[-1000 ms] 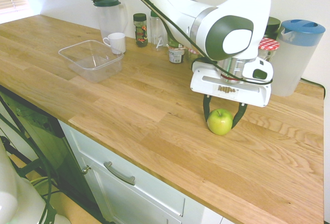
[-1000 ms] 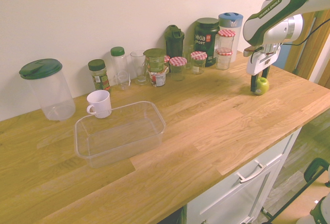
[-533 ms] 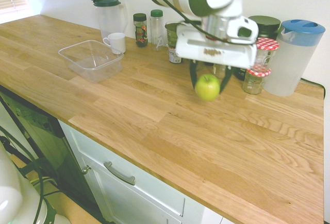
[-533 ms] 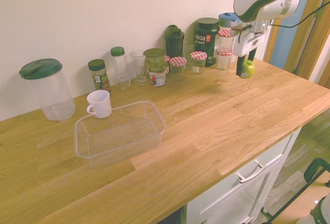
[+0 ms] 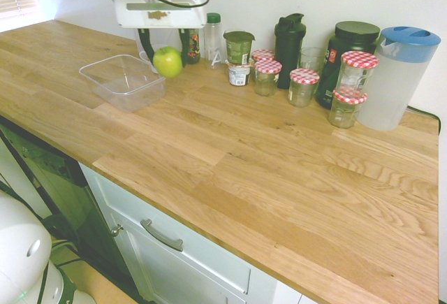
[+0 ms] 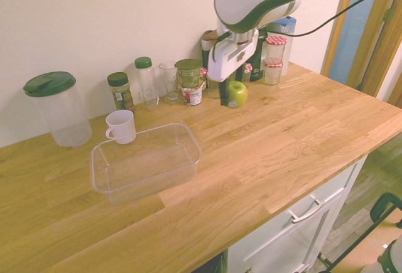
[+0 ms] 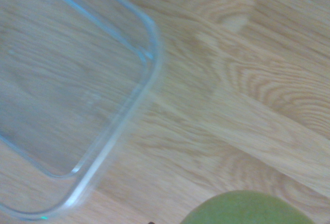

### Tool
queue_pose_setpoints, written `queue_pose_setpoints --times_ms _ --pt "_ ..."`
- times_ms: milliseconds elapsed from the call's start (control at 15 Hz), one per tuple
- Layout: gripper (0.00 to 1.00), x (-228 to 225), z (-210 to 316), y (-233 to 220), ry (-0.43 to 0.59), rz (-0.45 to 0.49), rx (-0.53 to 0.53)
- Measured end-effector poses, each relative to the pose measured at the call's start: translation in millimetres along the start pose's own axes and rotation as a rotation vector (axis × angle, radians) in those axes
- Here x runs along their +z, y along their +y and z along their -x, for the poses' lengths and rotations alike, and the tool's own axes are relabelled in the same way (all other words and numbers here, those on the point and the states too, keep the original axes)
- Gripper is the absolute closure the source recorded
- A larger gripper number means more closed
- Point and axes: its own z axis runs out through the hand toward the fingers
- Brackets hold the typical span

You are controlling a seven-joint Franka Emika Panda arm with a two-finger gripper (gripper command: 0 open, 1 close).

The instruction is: Put the apple into the container

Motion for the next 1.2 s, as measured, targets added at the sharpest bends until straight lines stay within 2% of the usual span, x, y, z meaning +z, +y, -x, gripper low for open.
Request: queue_pose_setpoints --times_ms 333,600,800,1133,1200 --pt "1.0 -6.9 69.9 -99.4 0.008 -0.006 -0.072" --pt "1.0 25.6 78.5 -167.1 0.038 -0.072 -0.036" --pt "1.0 55.9 63.1 -188.6 0.023 -0.097 -0.027" --pt "1.0 106.0 43.3 -187.4 0.014 -0.043 -0.011" --pt "0.0 113.5 40.6 -187.9 0.006 -0.036 0.002"
